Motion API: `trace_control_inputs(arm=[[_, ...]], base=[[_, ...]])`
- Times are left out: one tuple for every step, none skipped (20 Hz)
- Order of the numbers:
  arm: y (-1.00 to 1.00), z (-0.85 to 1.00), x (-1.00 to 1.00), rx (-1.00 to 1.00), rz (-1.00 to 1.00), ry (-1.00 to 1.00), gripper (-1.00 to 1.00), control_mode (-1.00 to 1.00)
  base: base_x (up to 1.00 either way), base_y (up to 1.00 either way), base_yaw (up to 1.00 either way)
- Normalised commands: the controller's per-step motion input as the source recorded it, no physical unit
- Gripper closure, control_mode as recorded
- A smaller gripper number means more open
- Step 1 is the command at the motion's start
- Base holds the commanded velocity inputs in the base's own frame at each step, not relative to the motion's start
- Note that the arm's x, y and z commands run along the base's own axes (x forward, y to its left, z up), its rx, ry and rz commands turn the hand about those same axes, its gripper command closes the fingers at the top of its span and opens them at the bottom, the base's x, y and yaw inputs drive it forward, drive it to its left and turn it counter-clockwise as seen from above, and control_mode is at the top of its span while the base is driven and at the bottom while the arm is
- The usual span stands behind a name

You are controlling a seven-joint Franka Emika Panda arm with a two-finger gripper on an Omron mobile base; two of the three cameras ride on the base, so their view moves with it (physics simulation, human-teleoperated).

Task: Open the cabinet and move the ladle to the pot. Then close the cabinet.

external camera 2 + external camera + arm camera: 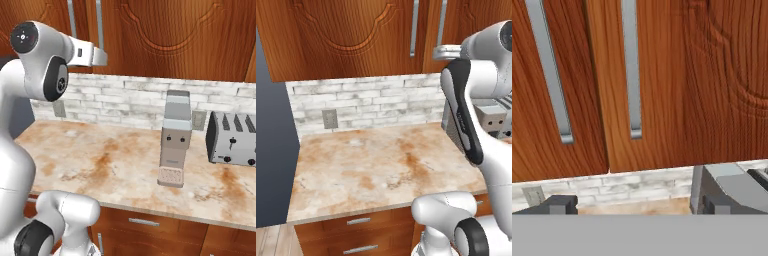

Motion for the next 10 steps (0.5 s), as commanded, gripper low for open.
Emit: trace_control_inputs(arm=[[-0.04, 0.33, 0.24, 0.00, 0.00, 0.00, -1.00, -1.00], [-0.01, 0.31, 0.21, 0.00, 0.00, 0.00, -1.00, -1.00], [-0.03, 0.24, 0.30, 0.00, 0.00, 0.00, -1.00, -1.00], [-0.02, 0.21, 0.32, 0.00, 0.00, 0.00, -1.00, -1.00], [-0.01, 0.14, 0.35, 0.00, 0.00, 0.00, -1.00, -1.00], [-0.01, 0.07, 0.38, 0.00, 0.00, 0.00, -1.00, -1.00], [-0.01, 0.01, 0.35, 0.00, 0.00, 0.00, -1.00, -1.00], [-0.03, 0.01, 0.35, 0.00, 0.00, 0.00, -1.00, -1.00], [-0.03, 0.00, 0.31, 0.00, 0.00, 0.00, -1.00, -1.00], [-0.07, 0.00, 0.31, 0.00, 0.00, 0.00, -1.00, -1.00]], base=[[0.00, 0.00, 0.00], [0.00, 0.00, 0.00], [0.00, 0.00, 0.00], [0.00, 0.00, 0.00], [0.00, 0.00, 0.00], [0.00, 0.00, 0.00], [0.00, 0.00, 0.00], [0.00, 0.00, 0.00], [0.00, 0.00, 0.00], [0.00, 0.00, 0.00]])
